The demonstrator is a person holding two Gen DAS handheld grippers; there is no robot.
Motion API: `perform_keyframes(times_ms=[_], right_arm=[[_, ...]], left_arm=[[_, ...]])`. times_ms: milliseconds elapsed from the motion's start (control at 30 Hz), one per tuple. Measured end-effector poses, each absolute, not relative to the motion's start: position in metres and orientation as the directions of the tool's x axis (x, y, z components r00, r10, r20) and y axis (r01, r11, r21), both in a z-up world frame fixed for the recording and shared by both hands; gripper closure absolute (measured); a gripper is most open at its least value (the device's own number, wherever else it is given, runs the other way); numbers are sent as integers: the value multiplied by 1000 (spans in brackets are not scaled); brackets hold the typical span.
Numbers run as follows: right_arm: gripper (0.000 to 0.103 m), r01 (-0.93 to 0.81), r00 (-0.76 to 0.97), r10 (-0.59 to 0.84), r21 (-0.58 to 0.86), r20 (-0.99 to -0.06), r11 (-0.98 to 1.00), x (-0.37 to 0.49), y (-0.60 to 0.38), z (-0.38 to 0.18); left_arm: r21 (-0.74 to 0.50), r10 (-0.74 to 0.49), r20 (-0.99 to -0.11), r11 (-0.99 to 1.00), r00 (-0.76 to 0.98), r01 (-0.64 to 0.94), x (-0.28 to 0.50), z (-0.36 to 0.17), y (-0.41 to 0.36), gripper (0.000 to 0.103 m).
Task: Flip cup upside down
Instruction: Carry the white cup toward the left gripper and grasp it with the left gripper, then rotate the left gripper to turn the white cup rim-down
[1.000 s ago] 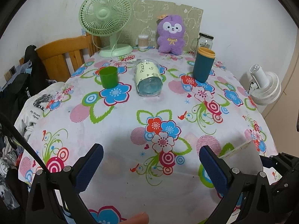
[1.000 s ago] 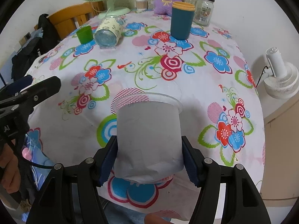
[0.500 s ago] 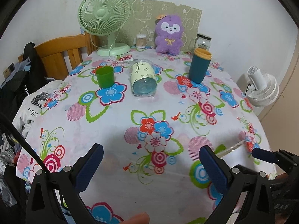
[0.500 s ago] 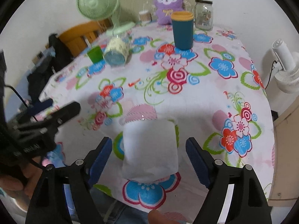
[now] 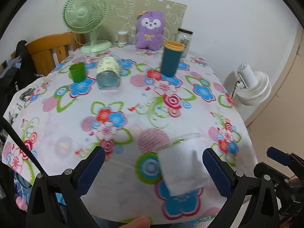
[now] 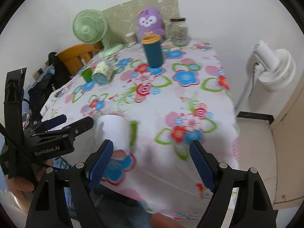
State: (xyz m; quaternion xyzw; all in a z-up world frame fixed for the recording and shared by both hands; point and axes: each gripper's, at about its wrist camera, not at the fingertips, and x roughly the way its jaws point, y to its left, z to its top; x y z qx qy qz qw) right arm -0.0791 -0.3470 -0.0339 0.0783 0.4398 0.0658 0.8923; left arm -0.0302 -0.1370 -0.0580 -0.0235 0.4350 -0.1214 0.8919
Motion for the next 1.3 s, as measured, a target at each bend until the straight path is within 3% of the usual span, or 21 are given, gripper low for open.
perform_keyframes(times_ms=[500, 900, 1067, 1300], right_arm=[[19, 43, 611, 177, 255, -771, 966, -91, -408, -63], [19, 70, 609, 174, 271, -774, 960, -90, -426, -78], [19, 83, 607, 171, 276, -776, 958, -90, -431, -82], [19, 92, 607, 172, 284, -776, 955, -89, -434, -85]], left_arm=[[-24, -126, -807, 983, 577, 181, -29, -76, -193, 0], [-31, -108, -875, 985, 473, 169, -30, -106, -206, 1], [-43, -112, -893, 985, 435, 166, -27, -114, -208, 10], [-55, -122, -904, 984, 410, 172, -30, -120, -211, 32]])
